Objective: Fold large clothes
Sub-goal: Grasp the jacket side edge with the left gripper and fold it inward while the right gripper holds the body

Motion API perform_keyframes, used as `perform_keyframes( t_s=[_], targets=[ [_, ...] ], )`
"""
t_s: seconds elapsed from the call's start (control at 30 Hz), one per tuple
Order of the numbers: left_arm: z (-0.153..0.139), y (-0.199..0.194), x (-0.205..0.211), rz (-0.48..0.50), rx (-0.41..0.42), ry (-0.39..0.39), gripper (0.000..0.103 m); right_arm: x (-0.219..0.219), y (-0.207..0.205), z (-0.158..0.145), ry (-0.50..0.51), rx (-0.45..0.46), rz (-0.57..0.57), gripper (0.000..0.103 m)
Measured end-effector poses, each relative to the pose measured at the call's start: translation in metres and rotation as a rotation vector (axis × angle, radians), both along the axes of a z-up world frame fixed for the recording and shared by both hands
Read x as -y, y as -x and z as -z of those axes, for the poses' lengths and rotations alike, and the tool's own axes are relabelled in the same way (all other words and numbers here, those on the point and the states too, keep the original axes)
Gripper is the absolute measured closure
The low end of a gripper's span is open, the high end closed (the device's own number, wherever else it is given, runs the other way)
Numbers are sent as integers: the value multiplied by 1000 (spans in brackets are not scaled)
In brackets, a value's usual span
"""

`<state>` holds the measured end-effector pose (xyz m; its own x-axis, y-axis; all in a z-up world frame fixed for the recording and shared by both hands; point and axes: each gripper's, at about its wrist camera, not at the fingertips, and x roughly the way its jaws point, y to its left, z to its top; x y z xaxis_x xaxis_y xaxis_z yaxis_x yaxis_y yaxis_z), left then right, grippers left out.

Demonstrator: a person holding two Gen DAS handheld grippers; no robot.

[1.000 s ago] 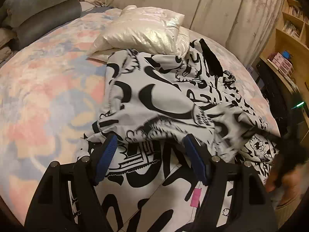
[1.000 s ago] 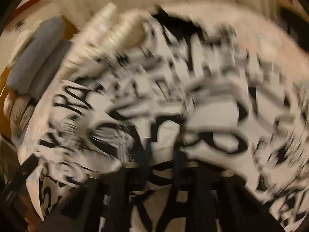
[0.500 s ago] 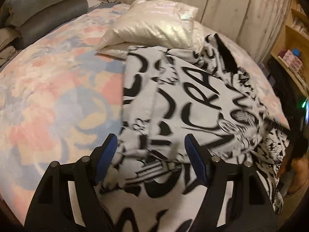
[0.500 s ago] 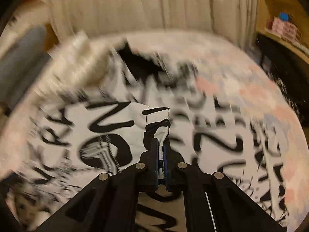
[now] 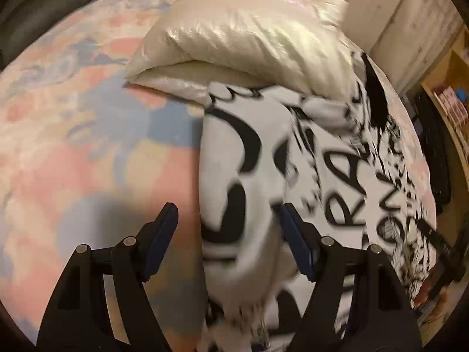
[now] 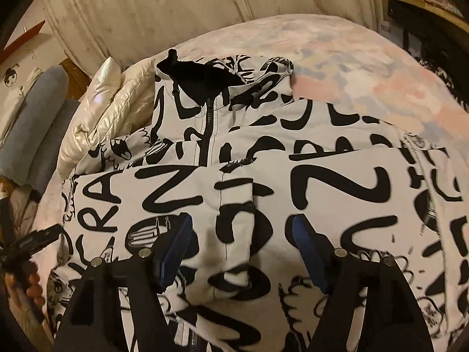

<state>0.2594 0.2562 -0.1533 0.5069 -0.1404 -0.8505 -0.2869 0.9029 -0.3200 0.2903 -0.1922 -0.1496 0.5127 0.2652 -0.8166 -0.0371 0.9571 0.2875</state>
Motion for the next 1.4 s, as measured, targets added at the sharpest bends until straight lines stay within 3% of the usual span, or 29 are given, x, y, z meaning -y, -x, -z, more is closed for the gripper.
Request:
perform_keyframes(
  t_s=[0.2,0.23,0.27,0.3,0.33,0.37,0.47,0.53,0.6,0.7,0.77,0.83,0.9,1.1,1.23,1.4],
  targets=[
    [23,-40,-16,6,-27,117,35,-13,-35,37,-29,-77,-31,34],
    [22,-43,-15,8,-18,114,54,-18,-38,40,-23,-74,-45,45],
    [19,-46,-13,16,-10,95,68,-22,-39,41,-23,-69,-60,67],
    [15,-47,-10,4,-3,40,88,-26,-41,40,-12,-58,-71,73],
    [8,-45,-5,-7,22,-21,97,-31,-40,34,15,-20,-69,82],
    [2,-44,0,-7,42,-58,98,-34,-40,28,25,18,-72,90],
    [-9,-41,27,8,107,-262,99,-41,-34,12,46,125,-59,91],
    [-2,-42,42,17,114,-370,99,-50,-41,27,126,82,-53,91],
    [9,-47,48,25,94,-420,99,-57,-45,43,179,29,-63,91],
    [6,-49,53,32,86,-423,98,-62,-43,36,218,6,-57,85],
    [-5,-46,53,36,71,-414,96,-60,-36,25,220,11,-46,62],
    [-17,-34,50,37,55,-403,91,-60,-22,9,245,57,-40,51],
    [-29,-16,53,26,61,-392,90,-65,-7,-6,281,96,-45,49],
    [-55,37,92,82,106,-275,90,-113,33,-30,165,111,-186,49],
    [-44,54,133,117,93,-216,90,-151,46,-24,85,75,-264,49],
    [0,63,156,139,3,-212,90,-175,53,9,132,6,-278,50]
  ],
)
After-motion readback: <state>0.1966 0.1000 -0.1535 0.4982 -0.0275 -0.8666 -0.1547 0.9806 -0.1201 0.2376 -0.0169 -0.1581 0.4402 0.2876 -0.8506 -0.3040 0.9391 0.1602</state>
